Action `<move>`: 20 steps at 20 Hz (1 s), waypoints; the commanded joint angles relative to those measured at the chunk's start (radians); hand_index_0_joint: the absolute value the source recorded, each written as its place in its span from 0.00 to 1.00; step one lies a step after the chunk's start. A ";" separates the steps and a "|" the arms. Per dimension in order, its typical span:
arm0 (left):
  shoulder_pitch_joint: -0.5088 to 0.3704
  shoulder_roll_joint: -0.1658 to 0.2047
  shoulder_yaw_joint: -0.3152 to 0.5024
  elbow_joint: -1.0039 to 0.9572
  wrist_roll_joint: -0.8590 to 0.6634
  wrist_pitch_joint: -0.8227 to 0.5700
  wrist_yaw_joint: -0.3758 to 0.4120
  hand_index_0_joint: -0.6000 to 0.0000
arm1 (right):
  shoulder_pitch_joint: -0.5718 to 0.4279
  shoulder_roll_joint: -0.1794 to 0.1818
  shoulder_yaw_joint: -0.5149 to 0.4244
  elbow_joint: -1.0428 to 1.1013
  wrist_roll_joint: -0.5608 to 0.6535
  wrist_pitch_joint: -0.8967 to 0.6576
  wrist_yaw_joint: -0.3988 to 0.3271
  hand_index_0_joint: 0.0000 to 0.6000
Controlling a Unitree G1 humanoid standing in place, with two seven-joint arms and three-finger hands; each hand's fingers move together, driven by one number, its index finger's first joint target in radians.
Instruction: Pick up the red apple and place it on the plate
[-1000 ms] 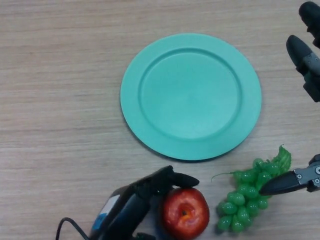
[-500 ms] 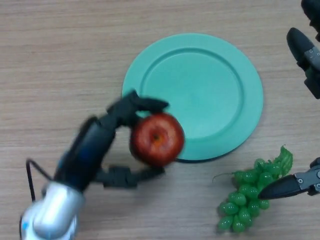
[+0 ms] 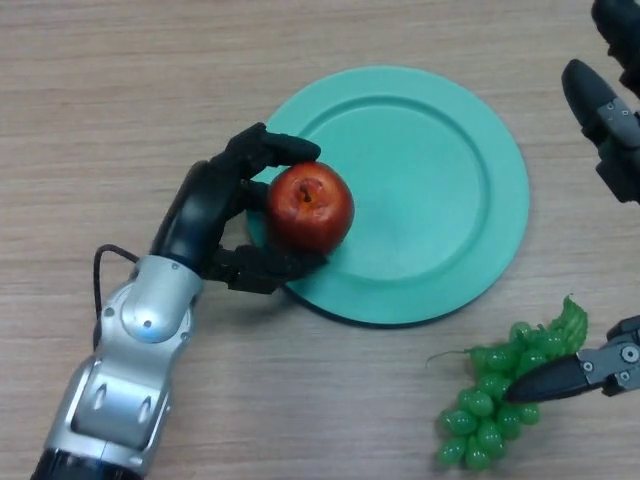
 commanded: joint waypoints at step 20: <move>0.140 0.059 0.205 -0.752 -0.315 0.222 -0.106 1.00 | -0.089 -0.060 -0.105 -0.005 0.125 -0.052 -0.014 0.00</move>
